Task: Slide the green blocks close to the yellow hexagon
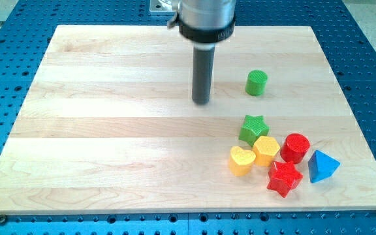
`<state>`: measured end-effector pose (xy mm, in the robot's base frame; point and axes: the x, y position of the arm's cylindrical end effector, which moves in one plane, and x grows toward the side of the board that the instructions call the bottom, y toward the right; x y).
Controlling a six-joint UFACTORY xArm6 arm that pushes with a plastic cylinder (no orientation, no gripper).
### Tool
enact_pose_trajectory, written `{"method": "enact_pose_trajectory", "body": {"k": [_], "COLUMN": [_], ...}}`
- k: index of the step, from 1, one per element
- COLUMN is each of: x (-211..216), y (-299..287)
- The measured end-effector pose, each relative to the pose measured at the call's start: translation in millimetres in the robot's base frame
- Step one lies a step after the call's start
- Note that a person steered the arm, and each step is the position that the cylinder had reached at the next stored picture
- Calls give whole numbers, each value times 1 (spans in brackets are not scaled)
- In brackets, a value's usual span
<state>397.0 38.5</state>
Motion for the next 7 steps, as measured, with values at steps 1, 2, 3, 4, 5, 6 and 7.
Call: {"method": "enact_pose_trajectory", "body": {"k": [1,2,3,4,5,6,7], "x": [-29,-68,17,42,-6,12,62], "y": [45,81,87,86,76,106,125]}}
